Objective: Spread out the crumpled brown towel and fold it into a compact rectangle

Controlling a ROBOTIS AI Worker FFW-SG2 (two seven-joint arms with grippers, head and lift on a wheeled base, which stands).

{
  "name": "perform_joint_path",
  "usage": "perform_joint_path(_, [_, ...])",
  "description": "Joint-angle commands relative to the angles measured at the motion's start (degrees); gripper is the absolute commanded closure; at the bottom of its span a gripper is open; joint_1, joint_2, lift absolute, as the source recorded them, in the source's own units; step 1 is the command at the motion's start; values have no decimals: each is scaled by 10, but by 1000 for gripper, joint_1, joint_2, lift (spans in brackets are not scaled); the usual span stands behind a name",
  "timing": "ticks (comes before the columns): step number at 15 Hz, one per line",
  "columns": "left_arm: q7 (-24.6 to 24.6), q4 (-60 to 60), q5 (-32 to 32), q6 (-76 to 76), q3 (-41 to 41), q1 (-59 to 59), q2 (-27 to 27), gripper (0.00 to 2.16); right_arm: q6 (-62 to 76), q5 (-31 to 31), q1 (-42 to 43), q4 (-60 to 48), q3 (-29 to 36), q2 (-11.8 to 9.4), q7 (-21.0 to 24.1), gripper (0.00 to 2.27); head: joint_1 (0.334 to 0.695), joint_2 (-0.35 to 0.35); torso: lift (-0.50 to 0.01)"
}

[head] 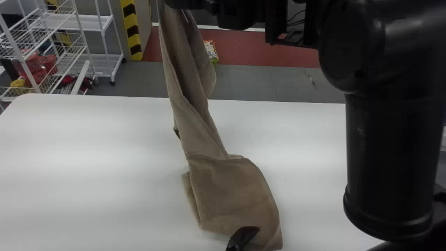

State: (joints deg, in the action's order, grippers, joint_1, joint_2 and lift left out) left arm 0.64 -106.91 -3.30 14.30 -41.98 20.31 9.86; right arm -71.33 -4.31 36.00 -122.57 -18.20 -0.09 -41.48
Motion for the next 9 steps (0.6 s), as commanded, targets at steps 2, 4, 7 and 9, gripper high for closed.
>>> perform_joint_path(2, [1, 2, 1, 1, 1, -4, 2, 448, 0, 0, -1, 0, 1, 1, 0, 1447, 695, -105, -127])
perform_joint_path(4, [0, -1, 0, 20, 5, -4, 3, 896, 0, 0, -2, -1, 4, 1, 0, 1447, 695, -104, -127])
perform_joint_path(7, [0, -13, -1, 27, 12, 0, 13, 1436, 0, 0, -2, -5, 13, 1, 1, 1447, 695, -98, -127])
perform_joint_path(9, [-8, -57, 3, 24, 41, 25, 26, 1436, 2, 1, 1, -7, 33, 1, 6, 1447, 695, -96, -127])
